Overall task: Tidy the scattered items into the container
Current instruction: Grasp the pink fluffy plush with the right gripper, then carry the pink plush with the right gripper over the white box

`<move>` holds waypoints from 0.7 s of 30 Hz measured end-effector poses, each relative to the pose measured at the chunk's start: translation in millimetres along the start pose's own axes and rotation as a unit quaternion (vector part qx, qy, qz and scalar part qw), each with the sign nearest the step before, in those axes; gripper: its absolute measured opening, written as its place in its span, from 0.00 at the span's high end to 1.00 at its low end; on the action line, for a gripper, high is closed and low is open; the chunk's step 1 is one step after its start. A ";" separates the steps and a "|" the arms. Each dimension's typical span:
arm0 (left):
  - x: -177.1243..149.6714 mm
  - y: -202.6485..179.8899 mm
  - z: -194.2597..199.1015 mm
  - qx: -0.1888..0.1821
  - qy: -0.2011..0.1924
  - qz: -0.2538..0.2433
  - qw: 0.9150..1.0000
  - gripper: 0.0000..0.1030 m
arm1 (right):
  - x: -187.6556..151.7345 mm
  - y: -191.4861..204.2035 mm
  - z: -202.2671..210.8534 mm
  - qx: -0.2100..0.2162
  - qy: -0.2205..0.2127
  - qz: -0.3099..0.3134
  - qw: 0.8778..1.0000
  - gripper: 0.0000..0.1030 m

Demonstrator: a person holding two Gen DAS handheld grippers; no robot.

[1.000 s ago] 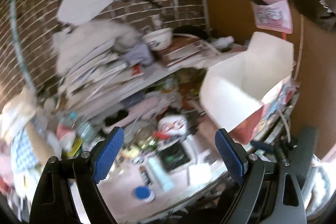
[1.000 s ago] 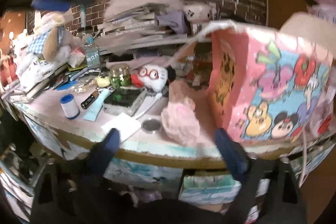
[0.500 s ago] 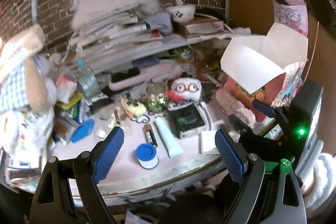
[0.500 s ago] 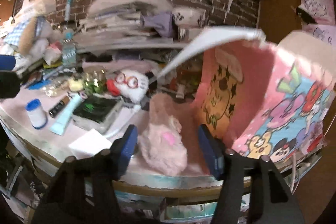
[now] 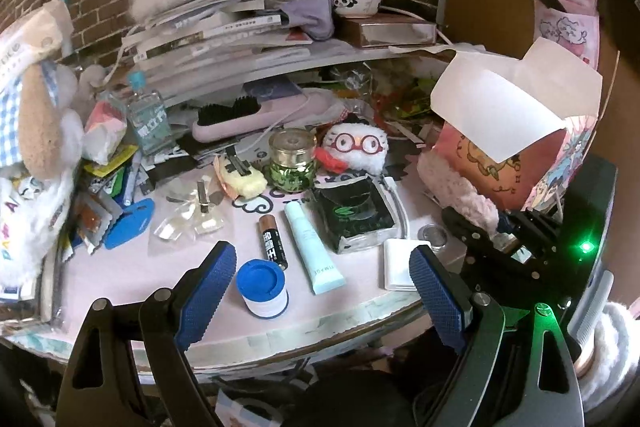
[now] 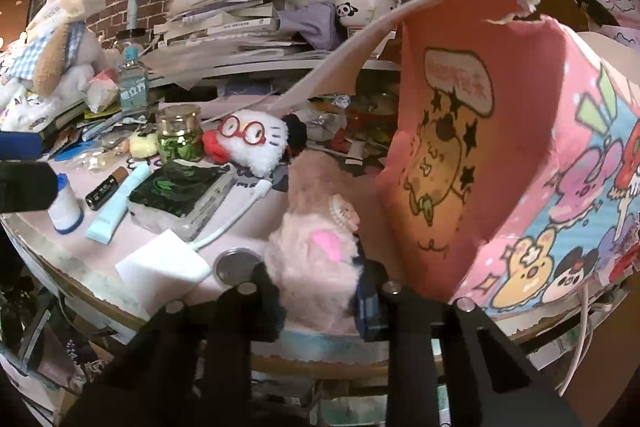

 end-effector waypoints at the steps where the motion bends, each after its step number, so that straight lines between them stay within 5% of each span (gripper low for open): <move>1: 0.1 -0.2 -0.6 -0.001 0.001 0.000 1.000 0.16 | 0.1 0.5 1.9 -0.003 -0.005 0.003 1.000 0.79; 6: 1.4 0.0 -1.5 0.003 0.004 0.008 1.000 0.16 | 4.1 5.1 11.8 0.004 -0.014 0.014 1.000 0.80; 21: 4.9 3.4 19.4 0.007 -0.014 0.026 1.000 0.16 | 20.3 17.4 51.0 0.126 -0.025 0.023 0.991 0.80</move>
Point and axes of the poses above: each gripper's, at about its wrist camera, not at the fingertips, and z roughly against the way its jaws point, y to its left, x to its top, the point moved 1 cm from there along -z, roughly the way its jaws point, and after that the axes turned 7 degrees about y, right-handed, at the moved point
